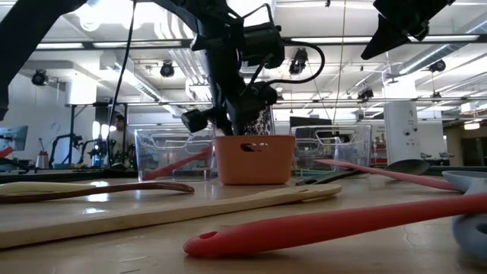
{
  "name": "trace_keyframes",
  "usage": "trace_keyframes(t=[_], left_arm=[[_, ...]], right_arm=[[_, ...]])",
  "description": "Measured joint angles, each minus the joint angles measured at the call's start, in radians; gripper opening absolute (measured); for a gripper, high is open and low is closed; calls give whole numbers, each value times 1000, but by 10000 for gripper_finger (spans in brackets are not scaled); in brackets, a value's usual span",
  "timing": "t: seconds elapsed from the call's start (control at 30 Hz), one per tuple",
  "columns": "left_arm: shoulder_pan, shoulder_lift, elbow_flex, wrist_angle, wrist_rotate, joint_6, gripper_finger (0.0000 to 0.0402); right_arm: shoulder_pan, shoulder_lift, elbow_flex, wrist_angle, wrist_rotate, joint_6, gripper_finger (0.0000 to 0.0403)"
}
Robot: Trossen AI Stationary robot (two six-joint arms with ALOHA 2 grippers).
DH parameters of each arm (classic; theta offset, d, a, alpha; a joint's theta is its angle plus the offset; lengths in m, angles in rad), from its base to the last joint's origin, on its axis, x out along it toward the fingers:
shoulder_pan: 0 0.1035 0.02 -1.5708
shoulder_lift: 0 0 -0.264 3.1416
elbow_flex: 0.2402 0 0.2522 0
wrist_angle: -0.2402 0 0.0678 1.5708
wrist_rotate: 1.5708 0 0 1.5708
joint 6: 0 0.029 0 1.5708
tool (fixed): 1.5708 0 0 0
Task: Pick & Place Kitchen Items
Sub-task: Put the orange table knife into the orange bin, then put the brown slotted serving spoon into the left transparent bin
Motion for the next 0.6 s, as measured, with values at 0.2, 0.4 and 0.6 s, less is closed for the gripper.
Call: trace_keyframes(t=[0.2, 0.4, 0.6], left_arm=[[0, 0, 0, 40, 0, 4, 74], [-1, 0, 0, 55, -16, -1, 77], [-9, -11, 0, 58, -237, -19, 78]], right_arm=[[0, 0, 0, 0, 0, 0, 44], [0, -1, -3, 0, 0, 0, 44], [0, -1, -4, -1, -8, 0, 43]])
